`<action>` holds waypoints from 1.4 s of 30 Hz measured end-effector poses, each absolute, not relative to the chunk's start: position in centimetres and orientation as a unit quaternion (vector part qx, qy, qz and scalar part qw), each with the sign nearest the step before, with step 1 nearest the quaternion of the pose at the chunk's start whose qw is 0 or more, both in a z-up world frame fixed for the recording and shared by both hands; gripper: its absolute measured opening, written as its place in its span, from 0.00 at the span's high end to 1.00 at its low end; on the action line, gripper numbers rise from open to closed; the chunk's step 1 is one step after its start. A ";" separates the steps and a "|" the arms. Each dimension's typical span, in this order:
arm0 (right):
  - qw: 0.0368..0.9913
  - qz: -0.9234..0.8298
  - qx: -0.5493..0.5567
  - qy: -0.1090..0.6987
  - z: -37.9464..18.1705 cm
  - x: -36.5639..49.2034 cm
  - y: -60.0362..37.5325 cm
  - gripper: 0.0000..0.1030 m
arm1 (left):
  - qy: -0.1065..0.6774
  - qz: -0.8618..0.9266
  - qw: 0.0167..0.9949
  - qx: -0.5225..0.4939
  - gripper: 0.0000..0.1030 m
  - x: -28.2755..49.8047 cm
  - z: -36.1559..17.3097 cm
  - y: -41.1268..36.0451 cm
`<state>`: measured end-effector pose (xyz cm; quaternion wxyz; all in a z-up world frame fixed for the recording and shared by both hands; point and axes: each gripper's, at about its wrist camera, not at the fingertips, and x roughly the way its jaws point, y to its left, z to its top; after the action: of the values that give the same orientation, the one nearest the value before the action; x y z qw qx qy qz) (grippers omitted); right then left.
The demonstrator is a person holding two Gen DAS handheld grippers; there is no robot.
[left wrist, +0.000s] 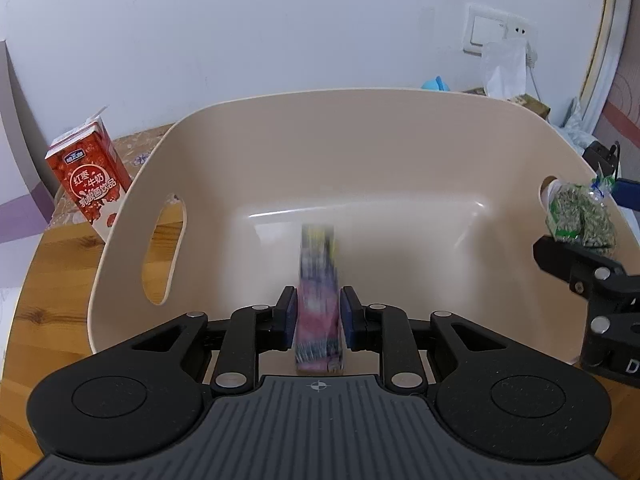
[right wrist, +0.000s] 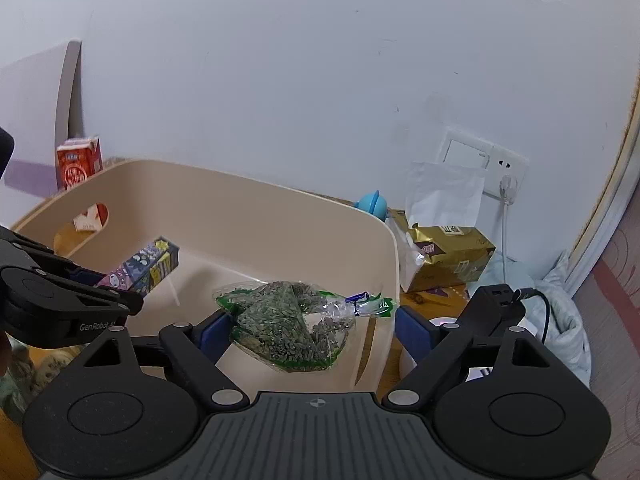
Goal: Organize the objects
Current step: 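Lower both held items into the beige basket and open both tools, then grasp the green plaid scrunchie with the left tool while the right tool grasps the small character box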
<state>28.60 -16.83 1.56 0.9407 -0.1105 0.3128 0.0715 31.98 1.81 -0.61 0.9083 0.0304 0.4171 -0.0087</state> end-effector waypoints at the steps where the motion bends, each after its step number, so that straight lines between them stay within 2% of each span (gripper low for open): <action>1: 0.940 0.071 -0.113 0.314 1.5 28.8 -16.9 0.16 | 0.415 -0.009 0.909 0.030 0.58 31.9 -0.5 1.9; 2: 0.940 0.069 -0.115 0.314 1.5 28.8 -16.9 0.13 | 0.410 -0.007 0.912 0.029 0.49 31.7 -0.2 1.9; 3: 0.940 0.070 -0.116 0.315 1.5 28.8 -16.9 0.12 | 0.402 -0.004 0.915 0.030 0.33 31.5 0.1 2.0; 4: 0.940 0.071 -0.114 0.314 1.6 28.7 -16.9 0.12 | 0.389 0.001 0.921 0.031 0.25 30.9 0.5 2.1; 7: 0.944 0.079 -0.105 0.304 2.2 27.7 -17.1 0.08 | 0.363 0.002 0.931 0.041 0.22 29.7 1.7 2.2; 9: 0.948 0.078 -0.104 0.290 2.7 27.0 -17.1 0.00 | 0.355 0.006 0.934 0.044 0.20 28.8 2.4 2.4; 12: 0.951 0.082 -0.093 0.282 3.6 25.8 -17.4 0.00 | 0.337 0.009 0.940 0.052 0.12 27.2 3.3 2.8; 16: 0.953 0.091 -0.061 0.282 4.1 23.7 -18.2 0.00 | 0.333 0.025 0.941 0.057 0.12 25.3 3.9 4.0; 19: 0.953 0.084 -0.062 0.284 4.0 22.1 -18.6 0.00 | 0.325 0.033 0.944 0.041 0.09 23.6 4.1 5.3; 28: 0.944 0.074 -0.072 0.314 1.9 17.6 -19.2 0.00 | 0.339 0.039 0.940 0.030 0.09 19.4 3.4 8.1; 42: 0.921 0.071 -0.092 0.372 -3.6 16.3 -20.5 0.00 | 0.390 0.030 0.920 0.011 0.09 18.1 -2.3 9.3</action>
<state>16.32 -20.54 -3.62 0.9209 -0.0916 0.3721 0.0709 18.11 9.34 -2.31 0.9202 0.0109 0.3901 0.0304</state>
